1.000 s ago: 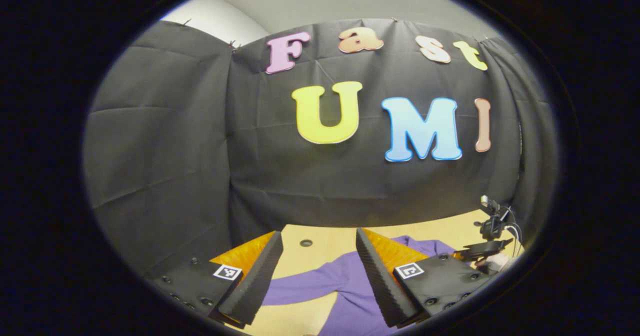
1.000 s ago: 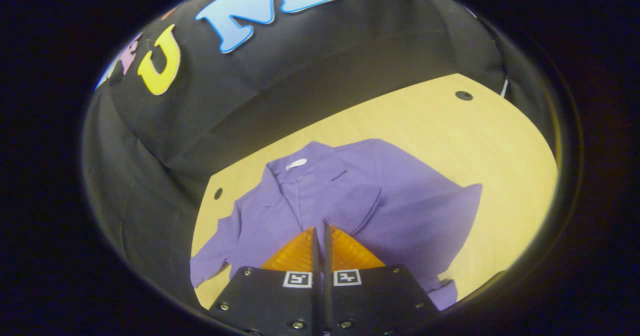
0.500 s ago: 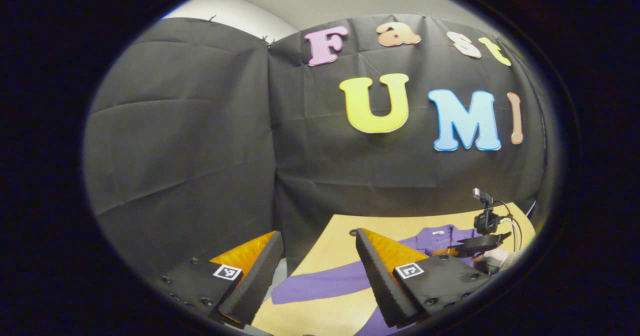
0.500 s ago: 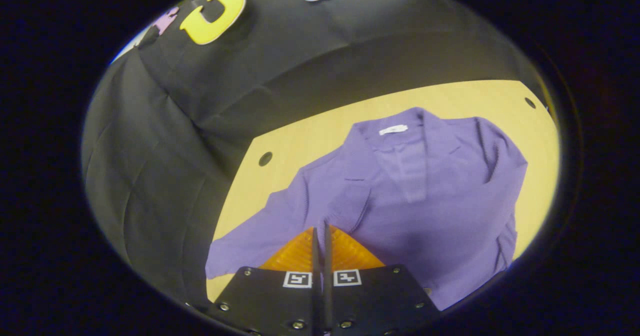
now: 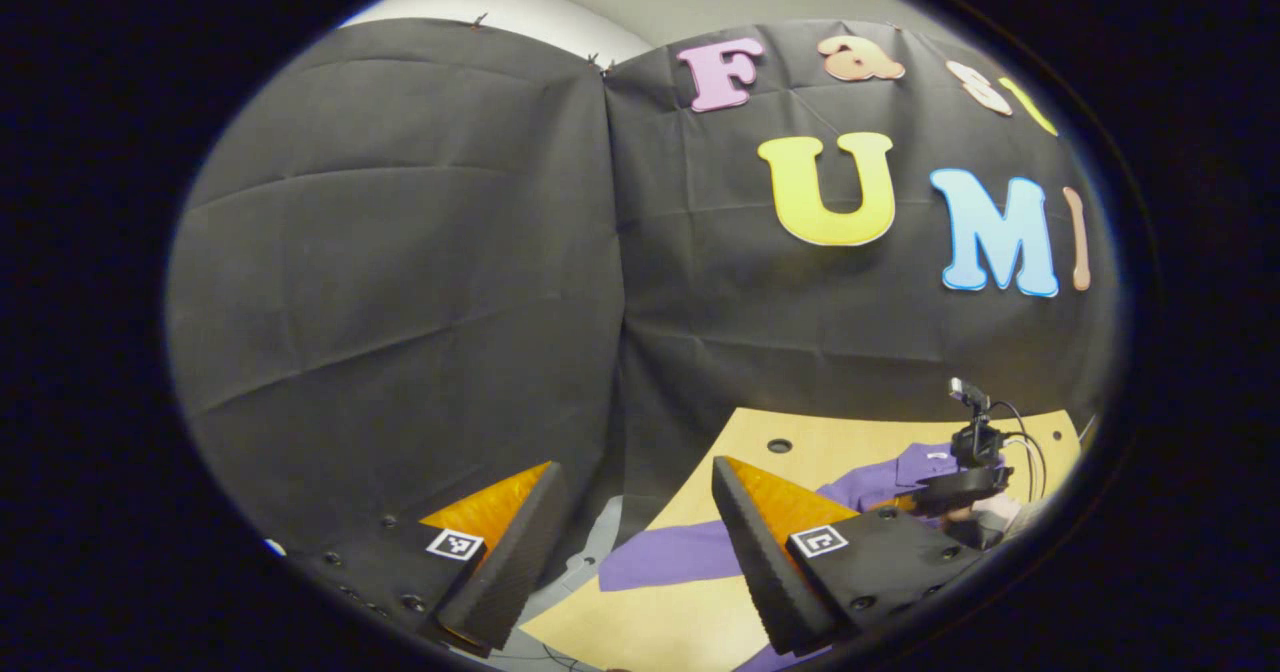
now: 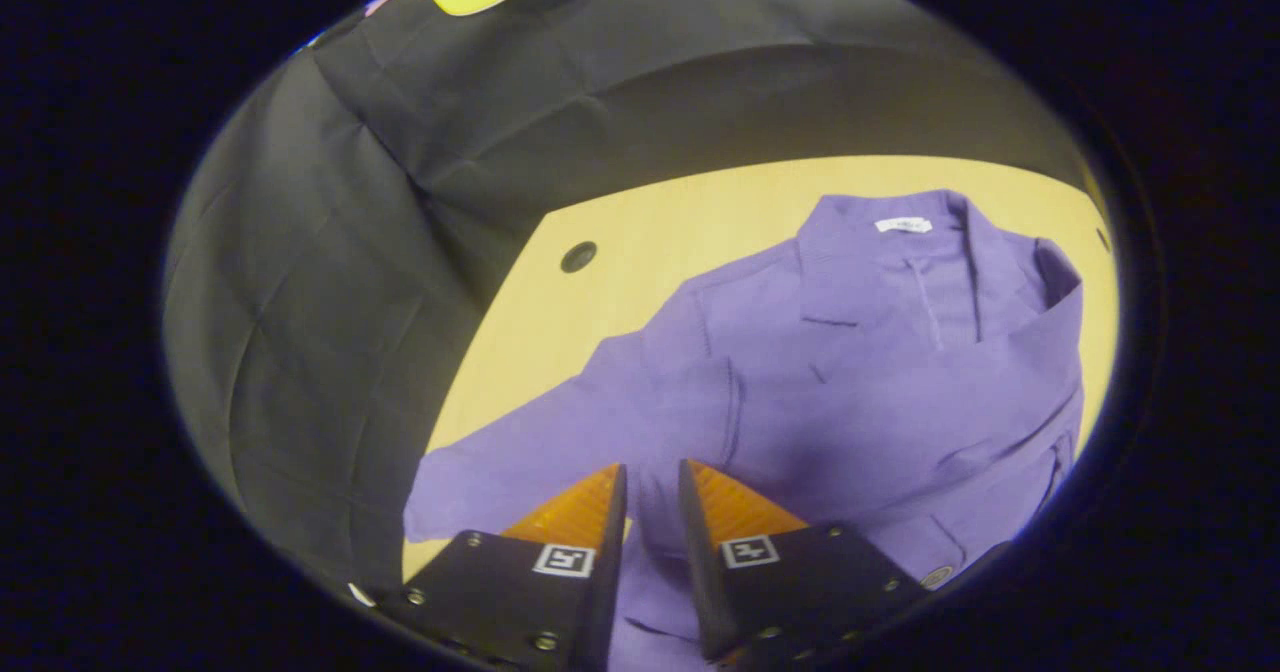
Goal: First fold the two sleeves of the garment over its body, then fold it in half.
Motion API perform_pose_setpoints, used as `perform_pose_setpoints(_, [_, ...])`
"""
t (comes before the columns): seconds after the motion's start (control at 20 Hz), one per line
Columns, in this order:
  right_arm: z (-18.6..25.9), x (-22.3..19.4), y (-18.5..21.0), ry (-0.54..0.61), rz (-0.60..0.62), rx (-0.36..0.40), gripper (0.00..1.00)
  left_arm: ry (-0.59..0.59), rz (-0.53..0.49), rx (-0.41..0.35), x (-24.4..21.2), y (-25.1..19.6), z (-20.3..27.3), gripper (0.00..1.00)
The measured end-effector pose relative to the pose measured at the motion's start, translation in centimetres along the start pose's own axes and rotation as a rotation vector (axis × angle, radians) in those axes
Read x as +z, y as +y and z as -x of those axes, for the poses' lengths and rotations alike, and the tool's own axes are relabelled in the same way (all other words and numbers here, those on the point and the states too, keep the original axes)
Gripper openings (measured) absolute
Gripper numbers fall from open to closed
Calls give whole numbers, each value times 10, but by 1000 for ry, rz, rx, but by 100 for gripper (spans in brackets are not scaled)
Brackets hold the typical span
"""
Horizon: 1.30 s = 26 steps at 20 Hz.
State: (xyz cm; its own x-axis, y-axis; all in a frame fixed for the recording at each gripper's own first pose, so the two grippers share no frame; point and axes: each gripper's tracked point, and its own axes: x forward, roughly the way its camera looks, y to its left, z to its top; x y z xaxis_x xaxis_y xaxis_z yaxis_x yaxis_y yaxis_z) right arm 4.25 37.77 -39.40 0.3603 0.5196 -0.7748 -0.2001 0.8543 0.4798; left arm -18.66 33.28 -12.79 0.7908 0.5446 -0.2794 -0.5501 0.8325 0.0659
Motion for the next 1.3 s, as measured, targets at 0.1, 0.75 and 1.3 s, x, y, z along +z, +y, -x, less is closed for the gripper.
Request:
perform_pose_setpoints(0.1, [0,1,0,-13,17,-6,47,10,1,-8,-7,-2,-5,94])
perform_pose_setpoints(0.75, [71,17,-12,-94,55,2,54,246,37,-98,-155,-19,-125,94])
perform_pose_setpoints(1.3, [145,40,-65,-212,-19,-76,54,472,9,-81,-272,-15,-182,95])
